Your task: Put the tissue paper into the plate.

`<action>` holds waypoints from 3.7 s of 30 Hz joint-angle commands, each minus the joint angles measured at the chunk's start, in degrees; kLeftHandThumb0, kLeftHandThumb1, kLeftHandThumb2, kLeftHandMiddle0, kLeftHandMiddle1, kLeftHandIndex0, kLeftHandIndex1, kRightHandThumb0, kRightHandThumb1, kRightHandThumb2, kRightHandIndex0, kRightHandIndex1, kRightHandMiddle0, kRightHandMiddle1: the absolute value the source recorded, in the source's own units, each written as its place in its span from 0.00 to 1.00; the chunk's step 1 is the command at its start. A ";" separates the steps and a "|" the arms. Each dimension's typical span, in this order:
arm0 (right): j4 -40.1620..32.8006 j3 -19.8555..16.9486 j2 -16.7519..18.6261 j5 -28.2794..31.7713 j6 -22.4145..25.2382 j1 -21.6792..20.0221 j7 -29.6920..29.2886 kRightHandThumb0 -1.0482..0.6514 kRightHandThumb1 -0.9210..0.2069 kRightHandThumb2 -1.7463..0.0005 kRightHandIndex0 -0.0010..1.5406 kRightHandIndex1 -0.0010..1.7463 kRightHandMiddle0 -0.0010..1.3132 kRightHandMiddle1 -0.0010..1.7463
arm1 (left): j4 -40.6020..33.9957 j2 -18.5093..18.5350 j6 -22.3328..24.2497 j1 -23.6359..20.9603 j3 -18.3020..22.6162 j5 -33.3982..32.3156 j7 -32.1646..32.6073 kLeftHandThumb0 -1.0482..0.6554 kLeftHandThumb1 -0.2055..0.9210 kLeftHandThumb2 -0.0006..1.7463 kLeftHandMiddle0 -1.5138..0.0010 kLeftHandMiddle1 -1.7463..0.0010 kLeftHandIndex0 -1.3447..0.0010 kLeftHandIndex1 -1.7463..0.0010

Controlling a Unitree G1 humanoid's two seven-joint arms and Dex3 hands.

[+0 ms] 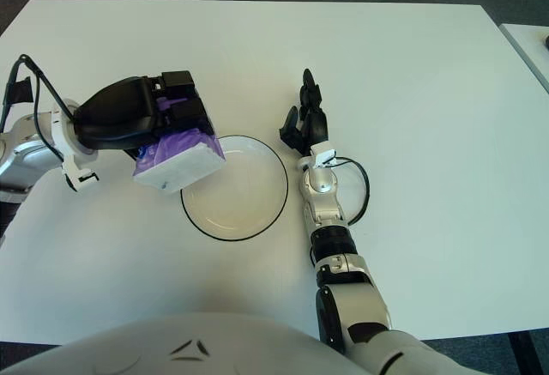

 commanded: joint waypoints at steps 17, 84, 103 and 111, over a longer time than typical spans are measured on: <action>16.27 3.41 -0.97 -3.97 0.27 9.15 0.01 0.08 0.00 0.37 0.00 0.00 0.00 0.00 | -4.69 -8.82 7.78 -3.62 -5.64 -2.82 -9.06 0.36 0.62 0.63 0.21 0.00 0.64 0.00; 10.42 3.23 1.17 -3.84 1.94 11.10 -1.20 0.09 0.00 0.37 0.00 0.00 0.00 0.00 | 17.02 -15.97 -2.96 -4.07 -9.97 13.30 6.66 0.37 0.58 0.66 0.26 0.00 0.63 0.00; 12.30 2.81 1.09 -3.80 3.80 10.18 -0.98 0.11 0.00 0.37 0.00 0.00 0.02 0.01 | 23.20 -16.15 -8.22 -4.53 -11.51 9.17 9.20 0.17 0.93 0.41 0.87 0.17 0.89 0.07; 12.24 2.99 0.86 -3.41 2.53 10.54 1.02 0.09 0.00 0.39 0.00 0.00 0.01 0.02 | 21.07 -12.58 -5.28 -4.10 -13.61 4.81 -1.06 0.01 1.00 0.34 0.99 0.84 0.99 0.70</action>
